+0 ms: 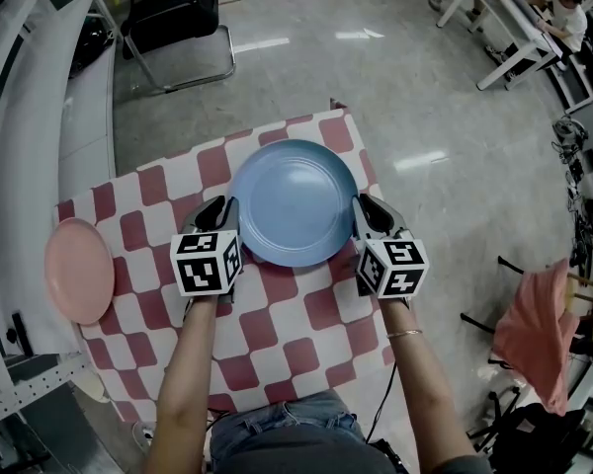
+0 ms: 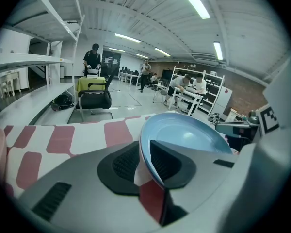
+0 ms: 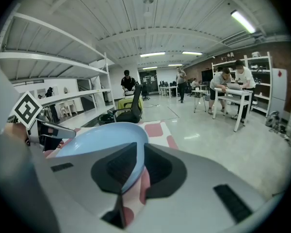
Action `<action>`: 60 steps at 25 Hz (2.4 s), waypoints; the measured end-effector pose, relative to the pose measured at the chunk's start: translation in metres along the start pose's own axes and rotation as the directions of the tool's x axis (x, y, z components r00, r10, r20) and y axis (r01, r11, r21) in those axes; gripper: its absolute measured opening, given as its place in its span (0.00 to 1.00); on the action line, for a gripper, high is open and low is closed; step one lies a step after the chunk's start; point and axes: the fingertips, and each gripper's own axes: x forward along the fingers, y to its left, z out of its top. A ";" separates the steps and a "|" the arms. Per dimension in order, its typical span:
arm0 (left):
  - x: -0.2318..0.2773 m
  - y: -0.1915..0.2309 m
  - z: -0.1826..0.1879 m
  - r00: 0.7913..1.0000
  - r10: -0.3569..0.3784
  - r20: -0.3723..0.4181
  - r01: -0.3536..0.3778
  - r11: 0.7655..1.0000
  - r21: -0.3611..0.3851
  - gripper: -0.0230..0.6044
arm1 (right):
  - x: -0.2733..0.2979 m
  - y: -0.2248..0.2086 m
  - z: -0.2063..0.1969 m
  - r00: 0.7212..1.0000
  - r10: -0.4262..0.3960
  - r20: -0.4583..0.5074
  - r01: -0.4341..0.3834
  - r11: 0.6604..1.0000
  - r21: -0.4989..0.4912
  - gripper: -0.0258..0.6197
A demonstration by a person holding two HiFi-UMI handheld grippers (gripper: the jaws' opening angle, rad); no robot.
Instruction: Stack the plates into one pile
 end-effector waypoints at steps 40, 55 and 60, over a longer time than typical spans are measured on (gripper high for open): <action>-0.208 0.118 -0.041 0.942 0.261 0.213 -0.209 0.949 -0.237 0.06 | -0.028 0.258 0.030 0.851 0.523 0.049 -0.515 0.848 -0.122 0.06; -0.308 0.246 -0.092 0.886 0.418 0.198 -0.331 0.872 -0.360 0.06 | -0.009 0.429 0.011 0.765 0.643 -0.040 -0.638 0.749 -0.179 0.06; -0.327 0.283 -0.105 0.874 0.447 0.189 -0.353 0.852 -0.386 0.06 | 0.002 0.469 0.002 0.757 0.649 -0.071 -0.649 0.737 -0.188 0.06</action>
